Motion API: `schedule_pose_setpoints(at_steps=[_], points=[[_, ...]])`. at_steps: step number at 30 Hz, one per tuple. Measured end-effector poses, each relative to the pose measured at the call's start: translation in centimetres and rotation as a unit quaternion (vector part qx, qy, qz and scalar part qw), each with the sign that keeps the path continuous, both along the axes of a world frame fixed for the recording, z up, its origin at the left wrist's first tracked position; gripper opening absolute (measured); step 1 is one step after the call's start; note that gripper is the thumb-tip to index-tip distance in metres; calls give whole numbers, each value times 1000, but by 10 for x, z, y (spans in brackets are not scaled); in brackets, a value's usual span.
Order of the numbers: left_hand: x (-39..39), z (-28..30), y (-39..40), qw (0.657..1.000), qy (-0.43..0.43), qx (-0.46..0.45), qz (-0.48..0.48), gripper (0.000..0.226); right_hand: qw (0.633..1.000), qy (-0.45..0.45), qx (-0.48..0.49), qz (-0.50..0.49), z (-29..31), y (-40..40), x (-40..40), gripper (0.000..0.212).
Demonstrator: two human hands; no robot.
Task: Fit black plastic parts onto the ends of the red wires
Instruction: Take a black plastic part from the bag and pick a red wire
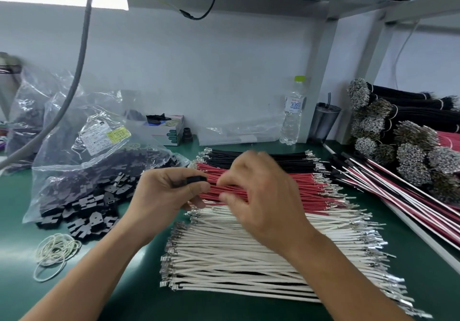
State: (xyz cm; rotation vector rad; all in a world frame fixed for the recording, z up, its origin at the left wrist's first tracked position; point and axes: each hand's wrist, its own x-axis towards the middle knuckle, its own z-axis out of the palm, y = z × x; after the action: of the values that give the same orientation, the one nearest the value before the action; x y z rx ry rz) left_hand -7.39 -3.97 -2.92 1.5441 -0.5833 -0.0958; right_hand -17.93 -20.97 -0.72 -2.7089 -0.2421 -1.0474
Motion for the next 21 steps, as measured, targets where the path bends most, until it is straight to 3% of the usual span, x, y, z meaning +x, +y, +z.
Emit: schedule_pose_setpoints(at_steps=[3,5,12,15,18,21], points=[[3,-2,1,1000,25,-1,4,16,987,155,-17,42,-16,21,-11,23],[3,-4,0,999,46,-1,-5,18,979,195,20,49,-20,26,-12,19],[8,-4,3,995,94,-16,-16,20,977,202,27,66,-12,25,-7,12],[10,-3,5,994,106,-27,-16,20,975,199,75,64,0,15,-5,11],[10,-1,7,990,131,-48,-24,19,981,139,128,36,15,-5,1,11],[9,0,8,989,129,-55,-41,23,990,85,110,-15,15,-15,7,13]])
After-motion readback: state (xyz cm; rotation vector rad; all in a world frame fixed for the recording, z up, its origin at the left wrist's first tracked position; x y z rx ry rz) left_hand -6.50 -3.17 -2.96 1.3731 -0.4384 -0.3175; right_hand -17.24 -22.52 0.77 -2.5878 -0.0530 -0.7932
